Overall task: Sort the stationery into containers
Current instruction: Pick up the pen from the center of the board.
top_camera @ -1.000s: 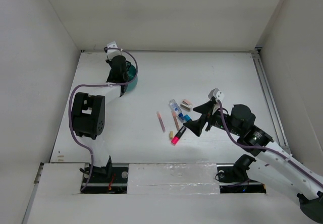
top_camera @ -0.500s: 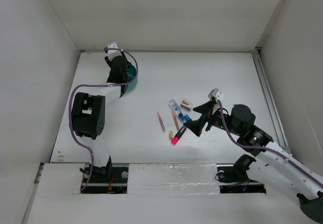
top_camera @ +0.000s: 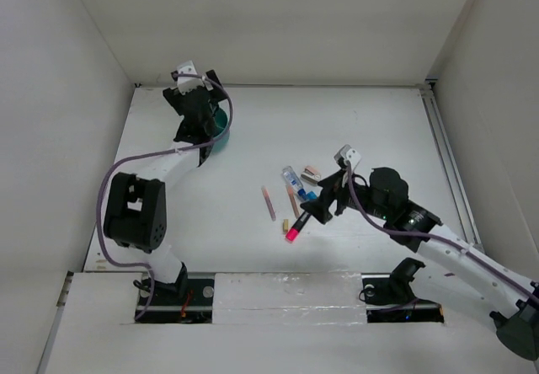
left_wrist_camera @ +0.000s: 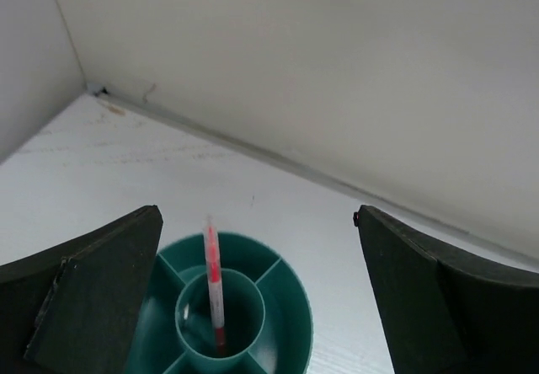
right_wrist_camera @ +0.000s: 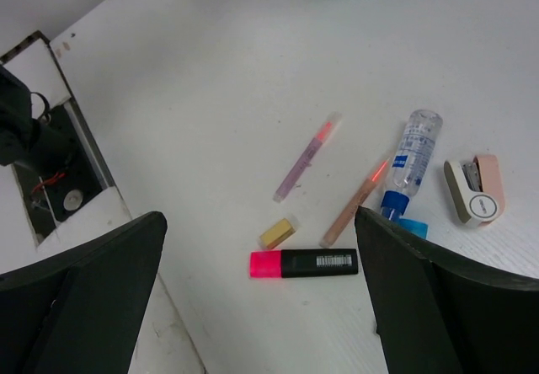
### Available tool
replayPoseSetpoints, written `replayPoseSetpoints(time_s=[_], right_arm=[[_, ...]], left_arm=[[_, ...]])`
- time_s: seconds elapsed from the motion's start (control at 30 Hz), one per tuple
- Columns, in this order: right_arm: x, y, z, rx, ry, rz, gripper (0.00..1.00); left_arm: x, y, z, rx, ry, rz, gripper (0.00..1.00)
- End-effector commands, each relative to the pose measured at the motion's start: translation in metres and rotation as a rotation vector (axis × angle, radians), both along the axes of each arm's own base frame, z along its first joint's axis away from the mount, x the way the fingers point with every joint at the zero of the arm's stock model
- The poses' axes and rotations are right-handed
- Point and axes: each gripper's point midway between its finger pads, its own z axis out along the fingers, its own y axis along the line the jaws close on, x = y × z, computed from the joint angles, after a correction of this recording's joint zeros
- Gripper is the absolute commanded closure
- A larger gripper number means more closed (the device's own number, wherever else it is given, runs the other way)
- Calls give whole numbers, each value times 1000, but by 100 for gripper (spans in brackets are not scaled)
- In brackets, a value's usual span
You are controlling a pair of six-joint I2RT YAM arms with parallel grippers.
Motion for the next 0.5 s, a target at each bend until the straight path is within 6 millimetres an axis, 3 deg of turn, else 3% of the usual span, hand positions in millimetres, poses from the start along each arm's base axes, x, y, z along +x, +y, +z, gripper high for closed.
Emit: replayPoseSetpoints(time_s=[0.0,0.07,0.1,0.13,0.17,0.2,0.23,0.3,0.33,0.37,0.4,0.43,0.47], right_arm=[[13,5,34,44,-80,-29,0],[20,8,25,13,-65,-37,0],[22,11,27,12,-63,-37,0],[26,13,31,7,-77,-35,0],[31,18,25,-12,-57,-34,0],[34,20,24,-23,-60,-32,0],[39,22,28,-24,-62,-42,0],[47,27,14,-67,-19,-49,0],[50,29,9,-83,-2,-48,1],[55,34,15,-89,-1,-54,1],[59,39,-9,-159,50,-55,3],[68,40,-16,-197,61,-96,6],[67,48,-23,-225,71,-93,8]], left_arm=[[-24,3,87,-12,-184,40,0],[-35,-3,112,-8,-218,50,0],[-34,-2,140,-33,-256,62,0],[-33,-3,136,-29,-178,58,0],[-34,-4,150,-61,-167,55,0],[-28,-13,187,-146,-209,27,0],[-27,-14,176,-127,-107,3,0],[-19,-21,184,-155,-50,-91,0],[-26,-20,215,-192,-81,-121,0],[-29,-20,195,-238,16,-130,0],[-31,-17,188,-275,51,-140,0],[-46,-5,197,-339,50,-167,0],[-54,-1,165,-394,138,-176,0]])
